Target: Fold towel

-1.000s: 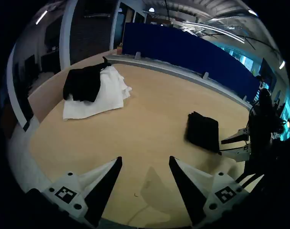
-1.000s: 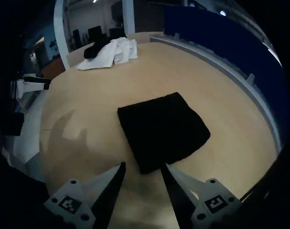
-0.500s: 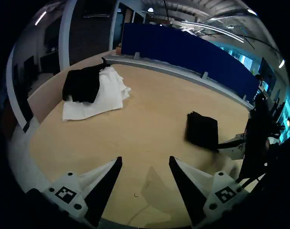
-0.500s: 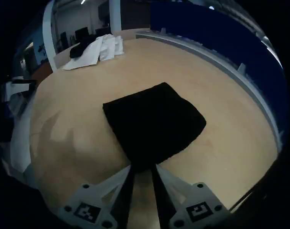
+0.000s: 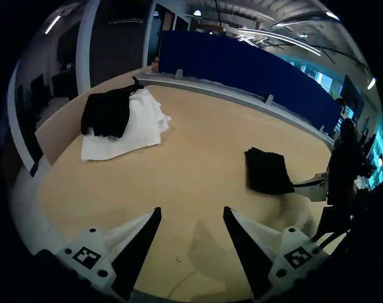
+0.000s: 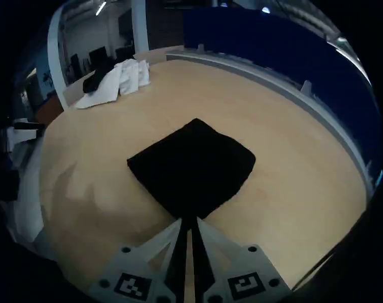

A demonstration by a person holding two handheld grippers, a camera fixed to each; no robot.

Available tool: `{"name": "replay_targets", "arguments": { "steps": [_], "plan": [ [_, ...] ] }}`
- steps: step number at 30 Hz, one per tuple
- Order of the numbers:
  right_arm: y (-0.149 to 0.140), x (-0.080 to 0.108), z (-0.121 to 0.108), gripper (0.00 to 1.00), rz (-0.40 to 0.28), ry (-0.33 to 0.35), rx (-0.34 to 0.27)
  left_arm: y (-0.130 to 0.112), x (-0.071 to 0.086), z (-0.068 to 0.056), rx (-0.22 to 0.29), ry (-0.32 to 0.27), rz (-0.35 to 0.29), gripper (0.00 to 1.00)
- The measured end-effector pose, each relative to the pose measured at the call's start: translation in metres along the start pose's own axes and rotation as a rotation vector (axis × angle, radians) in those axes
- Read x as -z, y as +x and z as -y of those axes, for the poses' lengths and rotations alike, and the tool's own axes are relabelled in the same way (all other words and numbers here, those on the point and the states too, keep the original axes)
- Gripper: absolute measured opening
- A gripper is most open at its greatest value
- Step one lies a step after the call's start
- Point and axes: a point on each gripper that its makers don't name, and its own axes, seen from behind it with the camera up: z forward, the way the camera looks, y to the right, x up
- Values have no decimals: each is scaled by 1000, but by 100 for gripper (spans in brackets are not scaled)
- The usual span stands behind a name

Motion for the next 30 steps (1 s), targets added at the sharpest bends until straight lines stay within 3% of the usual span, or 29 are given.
{"name": "replay_targets", "arguments": {
  "steps": [9, 20, 23, 30],
  "plan": [
    [59, 37, -13, 6, -95, -4, 28, 12, 2, -7, -15, -21, -14, 91],
    [141, 104, -44, 5, -240, -37, 29, 37, 6, -22, -39, -57, -49, 91],
    [150, 120, -57, 5, -261, -60, 33, 41, 7, -26, -46, -68, -54, 91],
    [134, 125, -70, 5, -244, -86, 27, 44, 6, -32, -65, -78, -52, 91]
  ]
}}
